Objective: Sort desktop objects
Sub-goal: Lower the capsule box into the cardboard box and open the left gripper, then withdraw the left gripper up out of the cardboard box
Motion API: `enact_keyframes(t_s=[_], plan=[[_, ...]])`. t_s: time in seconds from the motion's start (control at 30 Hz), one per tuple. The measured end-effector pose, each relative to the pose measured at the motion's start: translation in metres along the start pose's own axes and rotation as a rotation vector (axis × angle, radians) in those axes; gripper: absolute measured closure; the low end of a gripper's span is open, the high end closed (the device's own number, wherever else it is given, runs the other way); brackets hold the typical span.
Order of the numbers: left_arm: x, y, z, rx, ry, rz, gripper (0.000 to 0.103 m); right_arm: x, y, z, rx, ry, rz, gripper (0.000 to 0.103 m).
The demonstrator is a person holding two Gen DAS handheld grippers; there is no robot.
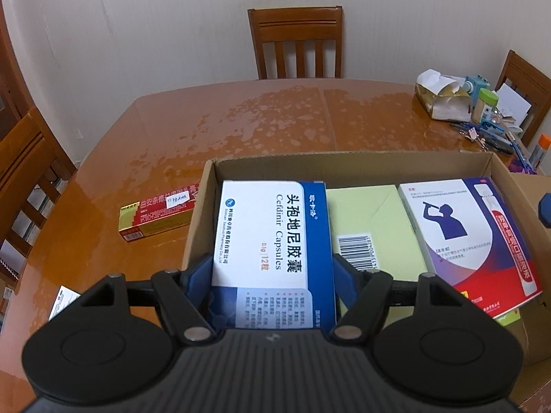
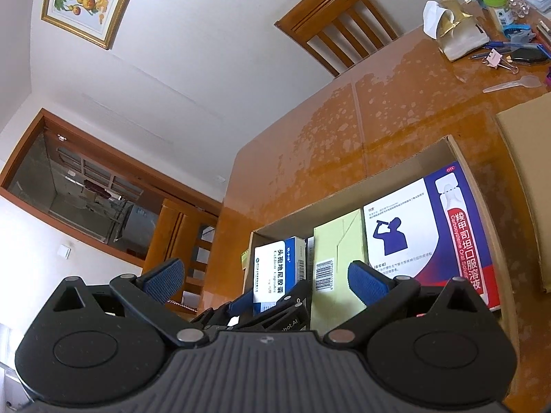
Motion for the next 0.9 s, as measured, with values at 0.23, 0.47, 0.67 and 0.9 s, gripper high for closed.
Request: enact_keyframes(t_s=[0.23, 0.47, 0.67, 0.9], plan=[[-0.001, 0.002, 0.000, -0.007, -0.001, -0.016, 0.027, 0.002, 0.002, -0.002, -0.003, 0.005, -0.004, 0.000], [-0.020, 0.010, 0.004, -0.017, -0.066, -0.025, 0.025, 0.004, 0.004, -0.005, -0.009, 0.016, -0.019, 0.000], [-0.039, 0.025, 0.005, -0.031, -0.100, -0.043, 0.024, 0.009, 0.011, -0.009, -0.031, 0.024, -0.040, 0.000], [-0.054, 0.056, -0.004, -0.051, -0.130, -0.035, 0.022, 0.022, 0.026, -0.020, -0.057, 0.043, -0.051, 0.000]])
Point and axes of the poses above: each gripper's, at about its wrist camera, not at the fingertips, and x roughly the way its jaws point, y to its left, z to its top, the point moved 6 cm from there along x, roughly the way its jaws point, and after that the axes turned 14 degrees about z, right-handed, at the moved point
